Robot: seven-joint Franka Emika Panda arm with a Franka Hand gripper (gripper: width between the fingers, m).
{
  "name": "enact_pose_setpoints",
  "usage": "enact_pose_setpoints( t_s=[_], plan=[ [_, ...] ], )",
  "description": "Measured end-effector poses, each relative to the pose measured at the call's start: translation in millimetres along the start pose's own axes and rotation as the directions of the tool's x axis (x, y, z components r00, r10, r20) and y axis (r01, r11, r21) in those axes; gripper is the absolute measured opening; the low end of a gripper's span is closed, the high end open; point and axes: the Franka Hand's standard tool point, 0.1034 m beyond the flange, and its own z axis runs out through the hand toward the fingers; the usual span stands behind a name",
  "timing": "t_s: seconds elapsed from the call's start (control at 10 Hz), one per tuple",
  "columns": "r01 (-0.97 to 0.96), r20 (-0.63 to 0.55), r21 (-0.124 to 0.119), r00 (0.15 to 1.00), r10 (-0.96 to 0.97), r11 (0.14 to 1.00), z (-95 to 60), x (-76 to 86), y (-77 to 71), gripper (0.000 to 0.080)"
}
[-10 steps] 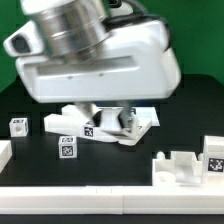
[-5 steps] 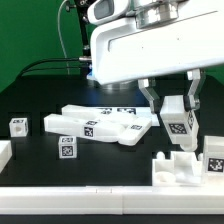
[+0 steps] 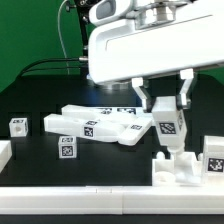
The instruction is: Assemble chair
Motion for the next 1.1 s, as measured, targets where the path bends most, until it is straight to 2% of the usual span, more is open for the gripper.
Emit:
enact_pose_setpoints(
  t_s=[0.1,0.3,0.5,0.6,0.7,0.9,1.0,1.1],
  plan=[
    [0.019,-0.038,-0.002,0.999,-0.019,1.0,1.5,-2.4,1.2,0.0285],
    [0.014,-0.041,-0.001,0.999,-0.014,1.0,2.1,-1.3,1.0,0.0285],
    [0.03,-0.048,-0.001,0.998,-0.03,1.0,8.1,-9.4,-8.3,0.0285],
    [0.066,-0.08,-0.006,0.995,-0.067,0.998,2.6,-5.1,-5.8,0.0285],
    [0.075,-0.162,-0.005,0.984,-0.075,0.997,-4.3,-3.1,-3.4,0.0285],
    [0.116,-0.273,-0.008,0.955,-0.114,0.993,-2.9,-12.4,-11.7,0.0285],
    [0.118,-0.266,-0.017,0.957,-0.118,0.993,5.4,-19.1,-9.1,0.0285],
    [0.115,-0.232,-0.019,0.966,-0.116,0.993,6.5,-20.0,-8.6,0.0285]
  ],
)
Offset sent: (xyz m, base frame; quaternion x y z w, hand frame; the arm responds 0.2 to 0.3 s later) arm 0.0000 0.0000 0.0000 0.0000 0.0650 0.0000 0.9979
